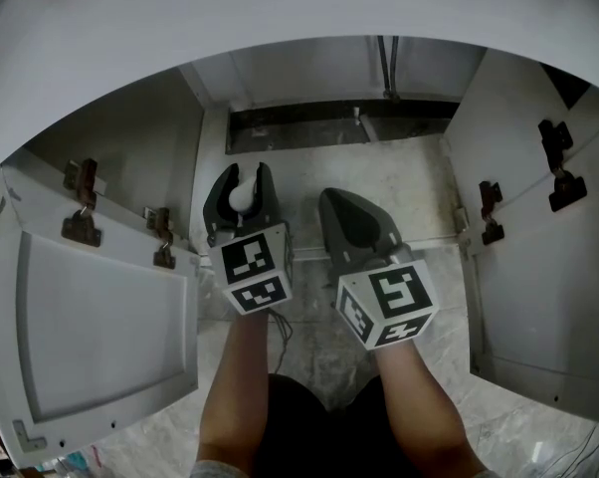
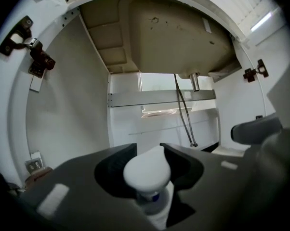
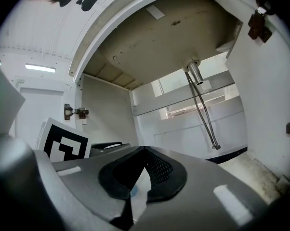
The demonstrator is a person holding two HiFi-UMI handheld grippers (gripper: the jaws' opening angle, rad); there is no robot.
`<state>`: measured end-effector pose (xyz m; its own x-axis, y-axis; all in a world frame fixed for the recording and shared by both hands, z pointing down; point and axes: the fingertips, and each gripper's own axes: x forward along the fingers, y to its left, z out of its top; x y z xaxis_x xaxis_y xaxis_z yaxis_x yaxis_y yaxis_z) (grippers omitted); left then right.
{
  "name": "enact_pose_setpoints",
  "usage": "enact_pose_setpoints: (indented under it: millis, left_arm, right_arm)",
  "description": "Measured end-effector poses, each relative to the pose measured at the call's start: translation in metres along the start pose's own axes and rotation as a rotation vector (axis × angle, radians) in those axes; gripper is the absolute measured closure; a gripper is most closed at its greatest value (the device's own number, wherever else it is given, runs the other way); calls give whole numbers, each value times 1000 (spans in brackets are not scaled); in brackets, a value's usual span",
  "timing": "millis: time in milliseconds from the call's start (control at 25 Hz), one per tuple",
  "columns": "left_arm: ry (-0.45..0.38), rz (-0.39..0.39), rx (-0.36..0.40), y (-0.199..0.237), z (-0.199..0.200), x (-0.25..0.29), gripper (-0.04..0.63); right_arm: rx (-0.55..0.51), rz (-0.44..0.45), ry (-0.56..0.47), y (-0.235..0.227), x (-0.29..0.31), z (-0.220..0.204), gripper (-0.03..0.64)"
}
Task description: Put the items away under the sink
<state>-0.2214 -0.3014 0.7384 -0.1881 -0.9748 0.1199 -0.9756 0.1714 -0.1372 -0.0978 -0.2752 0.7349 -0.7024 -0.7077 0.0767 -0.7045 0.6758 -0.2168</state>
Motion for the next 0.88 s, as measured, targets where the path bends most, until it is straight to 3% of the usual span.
enact_pose_setpoints:
  millis: [400, 880]
  left_arm:
    - [12, 9, -57, 7, -14, 10, 416]
    - [-14, -2, -52, 4, -12, 8, 369]
  right_arm:
    - [14, -4, 11, -11, 1, -8, 618]
    - [11, -8, 20, -17, 4, -13, 618]
